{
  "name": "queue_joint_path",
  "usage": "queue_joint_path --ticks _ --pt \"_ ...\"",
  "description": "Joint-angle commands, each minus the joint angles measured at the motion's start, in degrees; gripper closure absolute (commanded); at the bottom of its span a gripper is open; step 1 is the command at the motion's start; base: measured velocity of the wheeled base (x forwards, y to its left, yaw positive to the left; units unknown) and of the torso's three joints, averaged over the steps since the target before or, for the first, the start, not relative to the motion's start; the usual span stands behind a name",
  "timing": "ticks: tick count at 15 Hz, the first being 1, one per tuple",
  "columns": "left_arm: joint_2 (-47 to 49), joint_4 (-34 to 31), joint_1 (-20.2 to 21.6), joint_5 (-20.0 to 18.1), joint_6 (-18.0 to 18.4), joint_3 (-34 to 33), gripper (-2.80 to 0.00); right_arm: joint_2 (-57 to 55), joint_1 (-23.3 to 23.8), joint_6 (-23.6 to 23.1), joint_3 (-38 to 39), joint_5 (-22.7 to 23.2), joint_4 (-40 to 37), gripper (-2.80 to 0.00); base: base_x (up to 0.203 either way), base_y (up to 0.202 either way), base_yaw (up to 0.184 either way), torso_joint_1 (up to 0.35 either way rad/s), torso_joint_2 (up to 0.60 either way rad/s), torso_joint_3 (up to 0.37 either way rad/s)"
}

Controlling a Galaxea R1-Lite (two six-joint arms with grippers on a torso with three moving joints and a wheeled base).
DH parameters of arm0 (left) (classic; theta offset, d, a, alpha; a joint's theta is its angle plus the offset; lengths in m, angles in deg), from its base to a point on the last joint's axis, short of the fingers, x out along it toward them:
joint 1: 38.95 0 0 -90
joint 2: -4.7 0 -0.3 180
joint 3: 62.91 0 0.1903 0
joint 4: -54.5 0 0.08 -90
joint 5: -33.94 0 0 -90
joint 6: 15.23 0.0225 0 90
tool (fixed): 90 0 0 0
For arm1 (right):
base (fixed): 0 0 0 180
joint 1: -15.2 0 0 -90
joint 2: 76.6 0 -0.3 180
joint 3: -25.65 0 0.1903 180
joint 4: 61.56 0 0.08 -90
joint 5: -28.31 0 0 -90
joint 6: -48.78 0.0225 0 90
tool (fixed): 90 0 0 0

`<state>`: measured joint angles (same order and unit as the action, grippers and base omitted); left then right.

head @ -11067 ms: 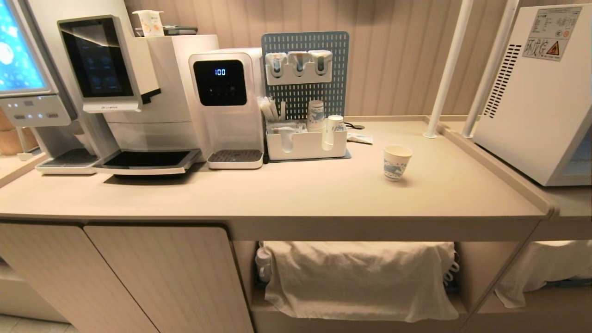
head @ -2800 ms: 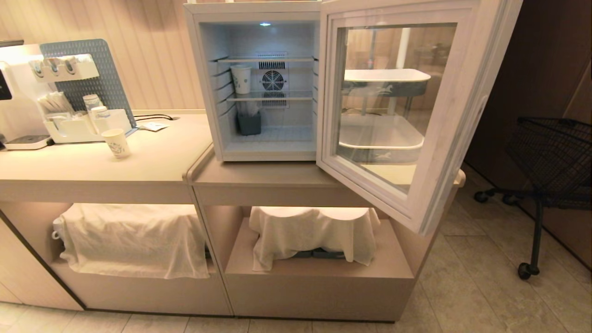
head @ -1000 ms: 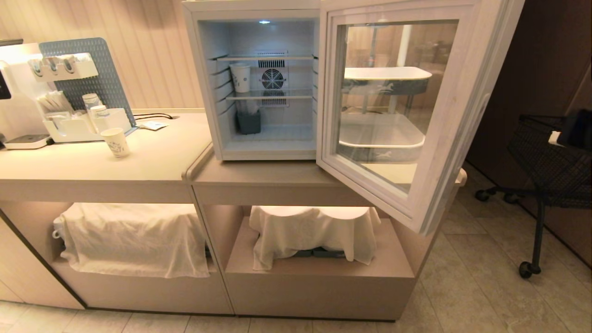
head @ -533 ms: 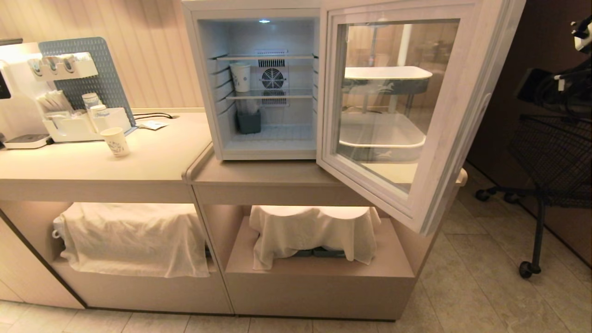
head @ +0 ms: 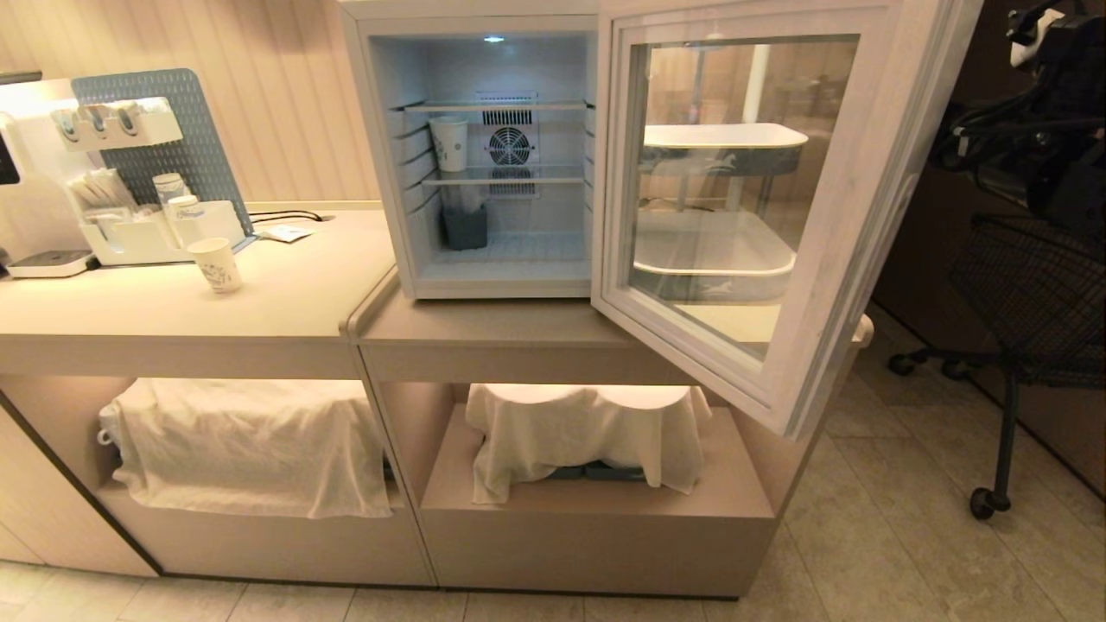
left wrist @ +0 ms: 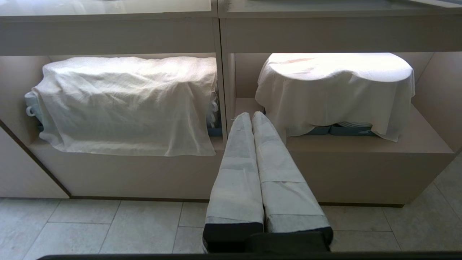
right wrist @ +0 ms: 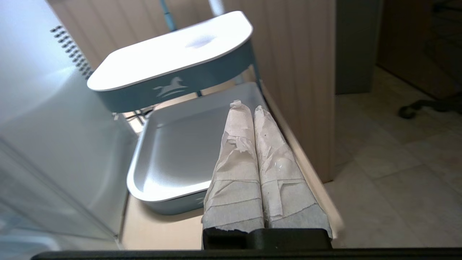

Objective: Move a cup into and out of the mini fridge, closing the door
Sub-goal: Close the freezer door

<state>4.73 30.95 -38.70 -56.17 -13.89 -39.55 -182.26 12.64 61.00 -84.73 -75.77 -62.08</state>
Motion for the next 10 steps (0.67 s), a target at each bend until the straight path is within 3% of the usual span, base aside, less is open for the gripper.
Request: queue_joint_path --ticks 1,4,10 --pt "-0.02 0.01 0.02 0.02 -0.02 0.0 0.0 0.43 -1.62 1.85 -0.17 0.05 0.27 0.0 0.0 0.0 0.0 0.0 0.0 0.0" --pt "-0.02 0.01 0.02 0.02 -0.02 0.0 0.0 1.73 -5.16 10.23 -0.1 0.31 -0.83 0.0 0.0 0.0 0.0 0.0 0.0 0.0" --pt "-0.02 0.01 0.02 0.02 -0.02 -0.09 0.0 7.19 -14.99 27.78 -0.05 2.69 -11.7 0.0 0.0 0.0 0.0 0.0 0.0 0.0"
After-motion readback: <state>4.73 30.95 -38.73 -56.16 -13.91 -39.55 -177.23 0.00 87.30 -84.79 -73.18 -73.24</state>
